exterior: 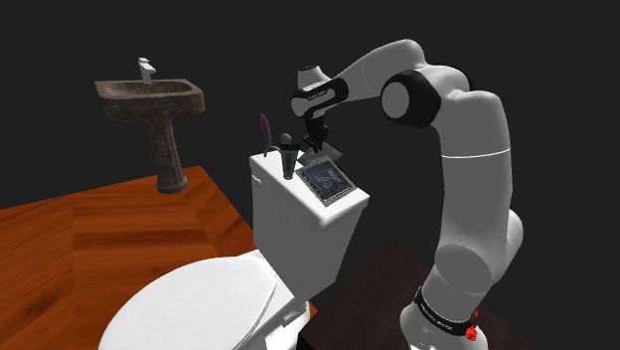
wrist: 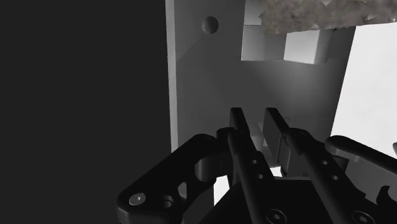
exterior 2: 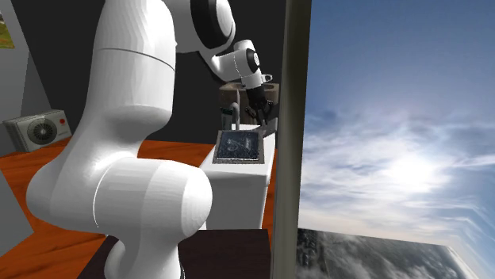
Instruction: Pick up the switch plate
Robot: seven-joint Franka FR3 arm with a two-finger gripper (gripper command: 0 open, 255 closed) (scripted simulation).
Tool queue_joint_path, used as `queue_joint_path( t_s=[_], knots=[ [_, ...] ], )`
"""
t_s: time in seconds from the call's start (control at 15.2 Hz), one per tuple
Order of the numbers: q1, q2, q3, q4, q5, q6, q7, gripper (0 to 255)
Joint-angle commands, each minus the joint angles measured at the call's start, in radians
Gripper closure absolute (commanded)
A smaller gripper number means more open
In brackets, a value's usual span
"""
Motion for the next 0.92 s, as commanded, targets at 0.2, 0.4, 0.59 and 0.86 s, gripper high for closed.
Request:
queue_joint_path(
  t_s=[0.2, 0.4, 0.59, 0.86],
  knots=[
    [0.000, -0.017, -0.001, 0.043, 0.003, -0.057, -0.014, 255],
    [0.000, -0.026, -0.001, 0.069, 0.004, -0.091, -0.023, 255],
    [0.000, -0.033, -0.001, 0.099, 0.006, -0.127, -0.031, 255],
    [0.000, -0.037, -0.001, 0.121, 0.007, -0.153, -0.037, 255]
  ],
)
